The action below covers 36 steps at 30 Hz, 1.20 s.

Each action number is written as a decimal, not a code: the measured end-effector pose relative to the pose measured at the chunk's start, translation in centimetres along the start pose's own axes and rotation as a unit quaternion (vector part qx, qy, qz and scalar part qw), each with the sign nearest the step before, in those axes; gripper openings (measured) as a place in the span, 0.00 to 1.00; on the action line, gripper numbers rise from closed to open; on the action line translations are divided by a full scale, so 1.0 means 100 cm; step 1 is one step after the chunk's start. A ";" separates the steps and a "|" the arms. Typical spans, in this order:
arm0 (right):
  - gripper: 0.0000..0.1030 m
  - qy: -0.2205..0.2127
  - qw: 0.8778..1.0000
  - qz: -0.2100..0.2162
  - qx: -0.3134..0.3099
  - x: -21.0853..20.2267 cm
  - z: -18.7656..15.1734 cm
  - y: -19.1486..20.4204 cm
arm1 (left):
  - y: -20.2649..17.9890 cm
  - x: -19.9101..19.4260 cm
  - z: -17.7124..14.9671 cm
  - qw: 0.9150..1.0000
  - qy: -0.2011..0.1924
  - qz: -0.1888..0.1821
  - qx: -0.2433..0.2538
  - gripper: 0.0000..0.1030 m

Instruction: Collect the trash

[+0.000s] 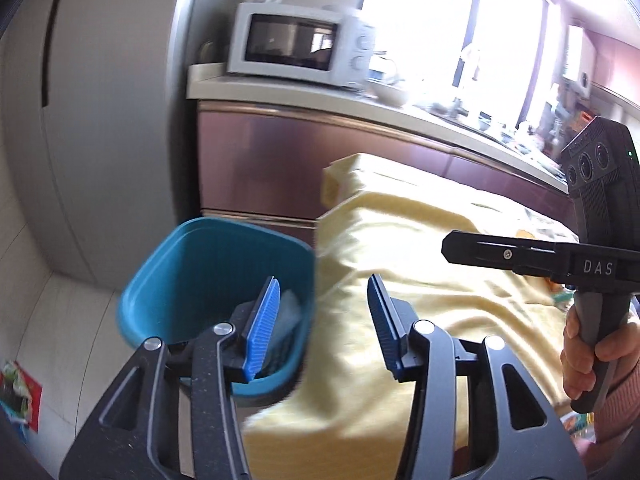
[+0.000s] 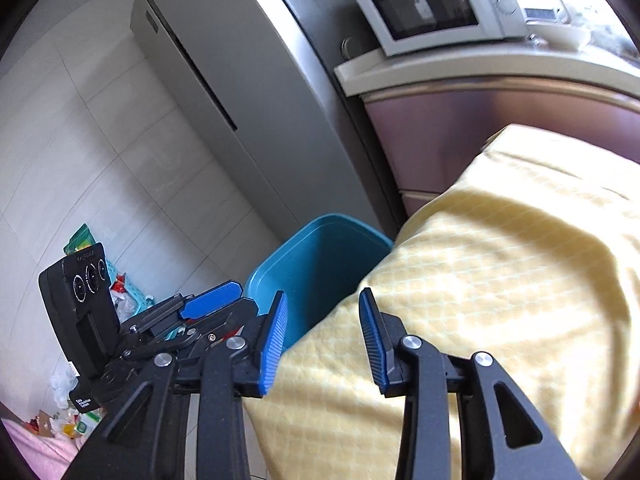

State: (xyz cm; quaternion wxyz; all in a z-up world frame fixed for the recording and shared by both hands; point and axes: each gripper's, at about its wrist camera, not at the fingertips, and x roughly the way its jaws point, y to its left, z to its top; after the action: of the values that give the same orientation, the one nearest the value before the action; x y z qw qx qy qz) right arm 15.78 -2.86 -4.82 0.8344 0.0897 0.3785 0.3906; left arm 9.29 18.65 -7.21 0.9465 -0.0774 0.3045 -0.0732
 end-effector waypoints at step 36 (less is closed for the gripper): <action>0.41 -0.104 0.962 -0.191 0.164 -0.184 -0.131 -0.145 | -0.279 0.134 0.013 0.958 0.122 -0.175 0.193 0.42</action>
State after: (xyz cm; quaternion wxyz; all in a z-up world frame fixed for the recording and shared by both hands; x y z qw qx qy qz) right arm 7.57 -27.82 -10.08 0.9021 0.1914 0.3587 0.1449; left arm 18.26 -10.92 -8.38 0.8716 0.0637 0.3791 -0.3040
